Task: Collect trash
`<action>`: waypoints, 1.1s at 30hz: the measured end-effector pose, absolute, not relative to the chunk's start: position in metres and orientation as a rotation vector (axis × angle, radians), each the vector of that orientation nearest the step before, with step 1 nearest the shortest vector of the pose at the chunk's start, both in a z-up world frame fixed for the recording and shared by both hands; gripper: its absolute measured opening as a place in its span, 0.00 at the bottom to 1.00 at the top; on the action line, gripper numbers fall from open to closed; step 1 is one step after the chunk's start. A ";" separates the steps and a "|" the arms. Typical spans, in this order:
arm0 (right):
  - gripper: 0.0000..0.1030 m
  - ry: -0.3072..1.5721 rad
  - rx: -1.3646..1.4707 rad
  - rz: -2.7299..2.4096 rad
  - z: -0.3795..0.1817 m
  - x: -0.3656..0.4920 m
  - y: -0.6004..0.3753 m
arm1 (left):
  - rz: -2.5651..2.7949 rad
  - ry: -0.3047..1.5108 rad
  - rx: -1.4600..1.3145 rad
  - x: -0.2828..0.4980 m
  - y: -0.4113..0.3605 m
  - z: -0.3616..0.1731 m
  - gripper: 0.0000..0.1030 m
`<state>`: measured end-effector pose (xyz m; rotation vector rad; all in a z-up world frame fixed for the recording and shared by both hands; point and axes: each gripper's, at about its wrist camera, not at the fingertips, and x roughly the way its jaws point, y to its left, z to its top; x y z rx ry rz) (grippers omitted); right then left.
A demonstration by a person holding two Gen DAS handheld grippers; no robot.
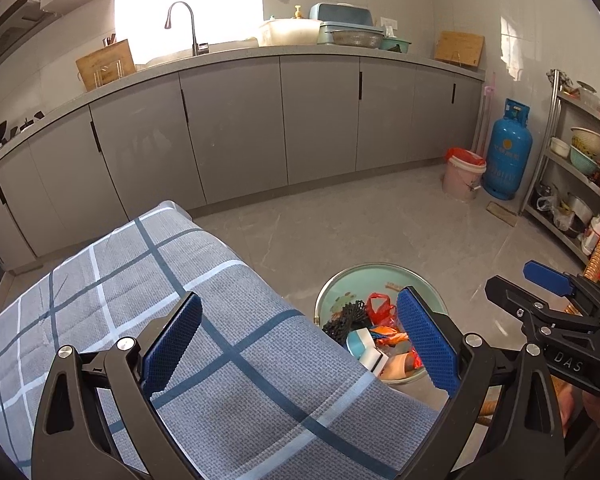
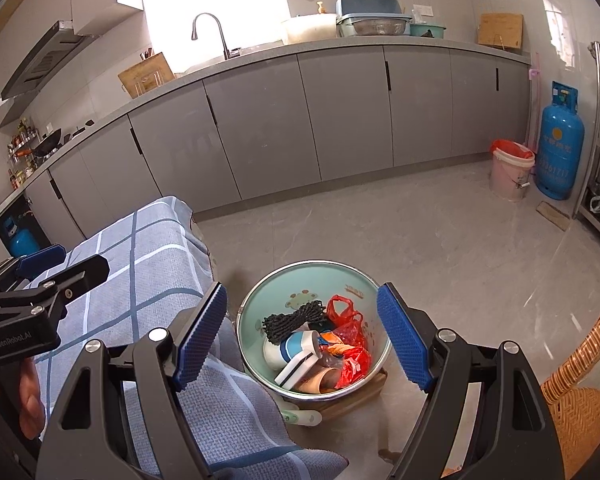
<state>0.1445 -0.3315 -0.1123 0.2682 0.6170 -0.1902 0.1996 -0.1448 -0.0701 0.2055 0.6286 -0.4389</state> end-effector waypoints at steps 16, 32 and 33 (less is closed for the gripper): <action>0.75 0.614 0.265 -0.188 -0.108 0.140 -0.328 | -0.435 0.614 0.203 0.195 -0.142 -0.065 0.93; 0.75 0.592 0.263 -0.194 -0.103 0.134 -0.328 | -0.440 0.598 0.235 0.189 -0.144 -0.060 0.94; 0.75 0.591 0.264 -0.194 -0.103 0.134 -0.329 | -0.439 0.590 0.240 0.187 -0.145 -0.059 0.94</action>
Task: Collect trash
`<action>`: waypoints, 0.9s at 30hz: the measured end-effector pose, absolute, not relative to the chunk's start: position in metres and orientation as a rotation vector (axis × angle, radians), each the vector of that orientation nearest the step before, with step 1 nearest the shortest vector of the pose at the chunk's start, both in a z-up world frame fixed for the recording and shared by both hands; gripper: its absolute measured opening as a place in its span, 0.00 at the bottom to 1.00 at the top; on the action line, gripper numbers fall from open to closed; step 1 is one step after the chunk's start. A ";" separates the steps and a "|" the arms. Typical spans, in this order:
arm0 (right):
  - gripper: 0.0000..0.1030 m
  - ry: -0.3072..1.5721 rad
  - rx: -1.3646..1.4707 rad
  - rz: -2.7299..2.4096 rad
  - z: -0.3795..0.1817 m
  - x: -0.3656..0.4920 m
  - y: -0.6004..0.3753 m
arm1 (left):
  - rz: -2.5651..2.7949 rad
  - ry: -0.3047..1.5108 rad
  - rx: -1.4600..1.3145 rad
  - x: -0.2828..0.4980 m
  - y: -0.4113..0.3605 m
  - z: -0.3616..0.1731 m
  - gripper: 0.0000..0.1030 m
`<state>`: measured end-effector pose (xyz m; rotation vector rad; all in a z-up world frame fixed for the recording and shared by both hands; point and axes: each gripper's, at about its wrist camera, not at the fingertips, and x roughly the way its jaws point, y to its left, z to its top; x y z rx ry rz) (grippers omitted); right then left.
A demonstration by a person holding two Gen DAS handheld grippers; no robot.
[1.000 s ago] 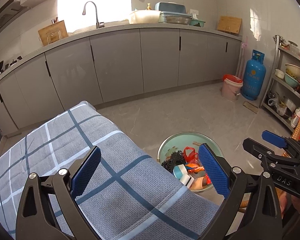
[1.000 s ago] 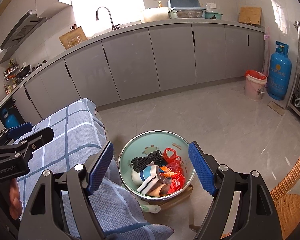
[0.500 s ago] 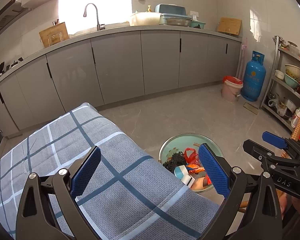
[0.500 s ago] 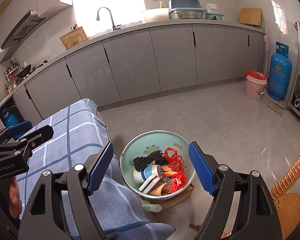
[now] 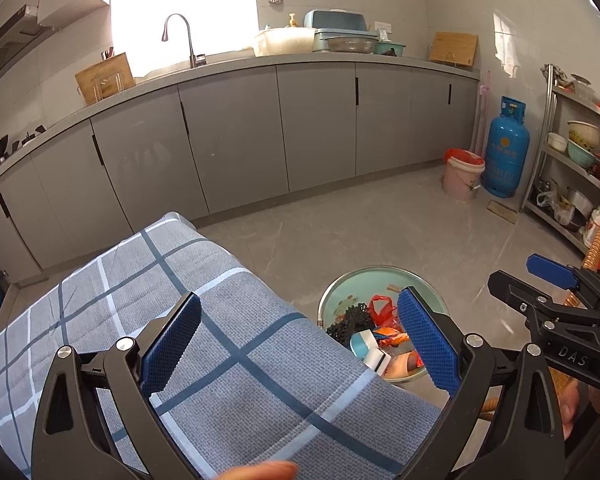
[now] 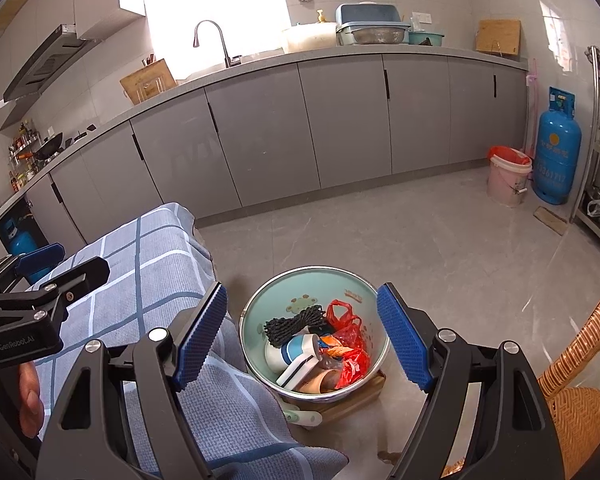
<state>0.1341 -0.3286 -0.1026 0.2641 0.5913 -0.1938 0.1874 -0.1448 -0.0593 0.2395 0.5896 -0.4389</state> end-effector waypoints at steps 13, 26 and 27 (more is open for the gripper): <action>0.75 0.584 0.259 -0.189 -0.097 0.132 -0.327 | -0.444 0.562 0.268 0.180 -0.148 -0.056 0.96; 0.84 0.569 0.247 -0.210 -0.094 0.124 -0.328 | -0.422 0.559 0.274 0.175 -0.145 -0.052 0.96; 0.84 0.570 0.247 -0.211 -0.094 0.123 -0.329 | -0.427 0.566 0.270 0.176 -0.143 -0.053 0.96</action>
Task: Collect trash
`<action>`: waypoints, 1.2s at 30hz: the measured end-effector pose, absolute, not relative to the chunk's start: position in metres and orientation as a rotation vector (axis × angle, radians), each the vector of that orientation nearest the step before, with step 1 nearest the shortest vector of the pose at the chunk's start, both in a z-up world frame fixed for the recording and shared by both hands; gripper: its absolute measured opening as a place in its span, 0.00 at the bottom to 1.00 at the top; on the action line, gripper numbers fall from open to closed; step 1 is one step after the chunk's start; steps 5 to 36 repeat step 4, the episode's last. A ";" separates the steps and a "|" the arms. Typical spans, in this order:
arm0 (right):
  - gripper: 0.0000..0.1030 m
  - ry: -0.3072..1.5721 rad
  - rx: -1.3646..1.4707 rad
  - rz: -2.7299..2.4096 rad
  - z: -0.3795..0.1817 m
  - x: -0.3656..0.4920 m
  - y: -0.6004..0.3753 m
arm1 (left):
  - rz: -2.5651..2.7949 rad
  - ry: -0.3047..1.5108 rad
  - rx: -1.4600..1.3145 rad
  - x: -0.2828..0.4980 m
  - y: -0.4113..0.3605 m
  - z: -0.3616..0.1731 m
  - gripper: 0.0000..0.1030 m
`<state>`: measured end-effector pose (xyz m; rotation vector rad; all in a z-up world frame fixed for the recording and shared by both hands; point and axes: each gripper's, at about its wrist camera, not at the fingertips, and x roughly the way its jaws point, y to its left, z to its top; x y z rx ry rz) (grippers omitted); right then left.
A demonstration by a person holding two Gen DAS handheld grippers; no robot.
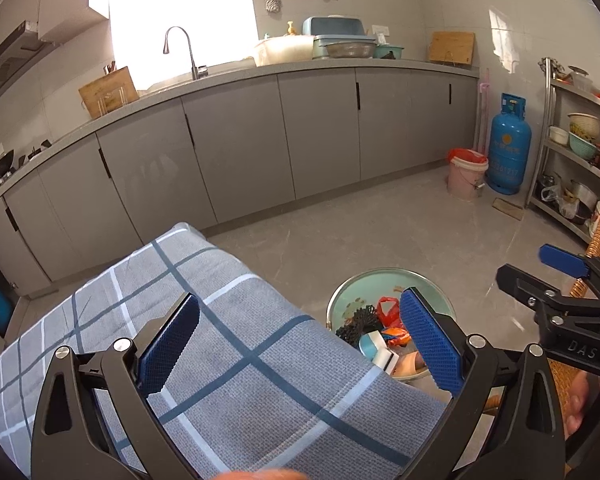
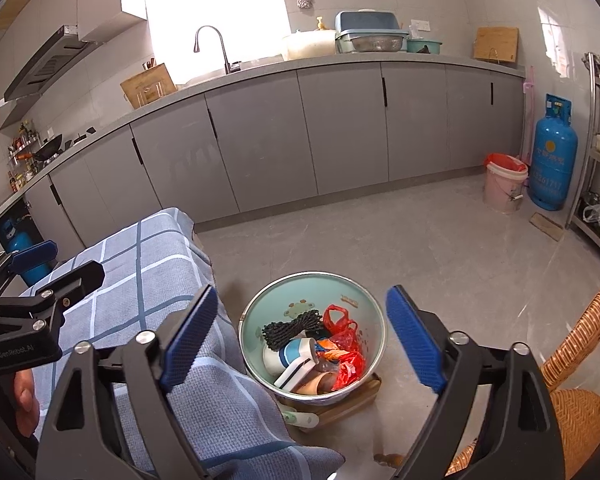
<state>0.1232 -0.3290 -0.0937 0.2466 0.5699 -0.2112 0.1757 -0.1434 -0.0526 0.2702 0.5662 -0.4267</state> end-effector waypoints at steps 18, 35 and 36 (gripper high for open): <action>0.84 0.584 0.244 -0.234 -0.100 0.115 -0.334 | -0.428 0.572 0.259 0.174 -0.137 -0.053 0.96; 0.84 0.584 0.244 -0.234 -0.100 0.115 -0.334 | -0.428 0.572 0.259 0.174 -0.137 -0.053 0.96; 0.84 0.584 0.244 -0.234 -0.100 0.115 -0.334 | -0.428 0.572 0.259 0.174 -0.137 -0.053 0.96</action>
